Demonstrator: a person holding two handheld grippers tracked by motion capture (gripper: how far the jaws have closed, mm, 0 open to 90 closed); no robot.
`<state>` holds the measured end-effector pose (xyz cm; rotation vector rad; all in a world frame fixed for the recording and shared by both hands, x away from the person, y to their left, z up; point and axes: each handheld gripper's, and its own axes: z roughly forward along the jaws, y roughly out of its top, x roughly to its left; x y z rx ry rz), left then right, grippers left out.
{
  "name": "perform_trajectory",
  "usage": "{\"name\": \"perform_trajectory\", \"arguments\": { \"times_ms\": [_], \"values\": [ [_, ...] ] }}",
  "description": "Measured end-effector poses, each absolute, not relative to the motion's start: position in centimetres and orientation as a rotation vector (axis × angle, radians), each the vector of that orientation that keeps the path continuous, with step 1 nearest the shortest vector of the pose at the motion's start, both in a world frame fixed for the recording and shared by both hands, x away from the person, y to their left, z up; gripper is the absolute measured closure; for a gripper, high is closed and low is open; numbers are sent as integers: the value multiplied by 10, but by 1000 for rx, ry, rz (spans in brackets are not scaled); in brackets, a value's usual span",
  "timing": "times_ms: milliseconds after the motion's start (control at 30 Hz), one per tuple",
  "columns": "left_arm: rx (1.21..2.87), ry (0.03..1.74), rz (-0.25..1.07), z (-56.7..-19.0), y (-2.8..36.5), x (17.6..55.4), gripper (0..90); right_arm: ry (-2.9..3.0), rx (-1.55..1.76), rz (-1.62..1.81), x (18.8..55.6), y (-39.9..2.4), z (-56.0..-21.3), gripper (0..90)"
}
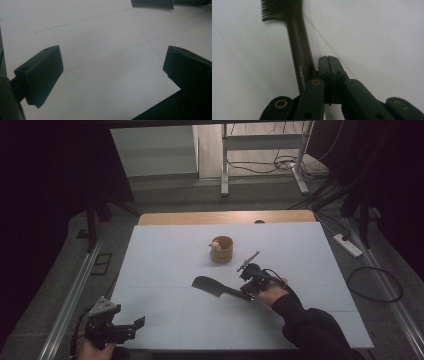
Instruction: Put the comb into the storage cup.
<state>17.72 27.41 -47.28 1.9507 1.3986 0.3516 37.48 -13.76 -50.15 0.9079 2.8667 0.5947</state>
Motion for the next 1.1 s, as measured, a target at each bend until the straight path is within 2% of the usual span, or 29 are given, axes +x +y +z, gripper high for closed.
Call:
{"name": "perform_trajectory", "arguments": {
  "times_ms": [467, 833, 867, 933, 967, 1100],
  "values": [
    [1951, 1400, 352, -473, 274, 177, 36, 2852, 905, 626, 367, -142, -496, 891],
    [1952, 1402, 352, -473, 273, 178, 37, 2802, 928, 720, 359, -149, -477, 617],
    [1951, 1402, 351, -473, 274, 178, 37, 2802, 928, 720, 359, -149, -477, 617],
    [1950, 1403, 349, -473, 274, 178, 37, 2807, 909, 711, 357, -147, -475, 534],
    [1950, 1403, 349, -473, 274, 178, 37, 2807, 909, 711, 357, -147, -475, 534],
    [1948, 1403, 348, -473, 274, 178, 37, 2798, 893, 702, 355, -143, -472, 415]
  ]
}}
